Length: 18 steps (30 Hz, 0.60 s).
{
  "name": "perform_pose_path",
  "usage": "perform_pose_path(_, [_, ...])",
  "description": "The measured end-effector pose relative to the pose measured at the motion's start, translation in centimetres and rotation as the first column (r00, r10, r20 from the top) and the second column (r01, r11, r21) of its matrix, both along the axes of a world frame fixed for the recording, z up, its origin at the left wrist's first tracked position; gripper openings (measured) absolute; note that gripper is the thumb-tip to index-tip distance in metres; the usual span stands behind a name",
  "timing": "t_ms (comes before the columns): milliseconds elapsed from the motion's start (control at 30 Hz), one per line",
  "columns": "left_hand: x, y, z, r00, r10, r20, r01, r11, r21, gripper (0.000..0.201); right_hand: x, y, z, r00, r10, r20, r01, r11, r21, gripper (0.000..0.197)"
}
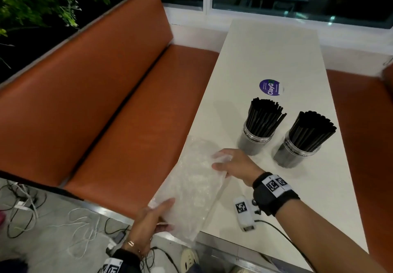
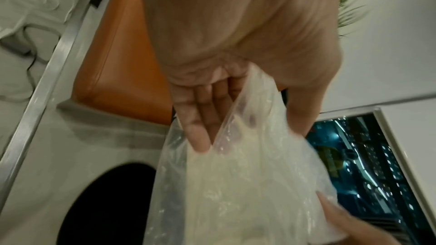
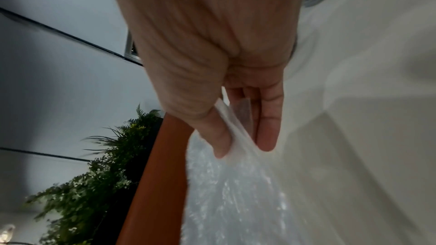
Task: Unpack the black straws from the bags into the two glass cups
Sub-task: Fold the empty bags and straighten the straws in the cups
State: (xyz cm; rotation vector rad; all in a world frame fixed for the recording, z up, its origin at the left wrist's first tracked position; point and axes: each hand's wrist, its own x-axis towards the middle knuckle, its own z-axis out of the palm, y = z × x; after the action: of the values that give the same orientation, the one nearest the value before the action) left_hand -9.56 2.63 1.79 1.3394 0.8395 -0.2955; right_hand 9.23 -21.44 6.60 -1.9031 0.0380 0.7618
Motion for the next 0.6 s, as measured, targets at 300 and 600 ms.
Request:
perform_pose_path(300, [5.7, 1.6, 0.1, 0.947, -0.282, -0.155, 0.316, 0.726, 0.611, 0.045, 3.7, 3.4, -4.2, 0.987, 0.082, 0.138, -0.044, 0.966, -0.255, 0.038])
perform_pose_path(600, [10.5, -1.8, -1.3, 0.842, -0.396, -0.366, 0.536, 0.538, 0.651, 0.065, -0.5, 4.1, -6.2, 0.933, -0.305, 0.19, 0.34, 0.92, -0.197, 0.095])
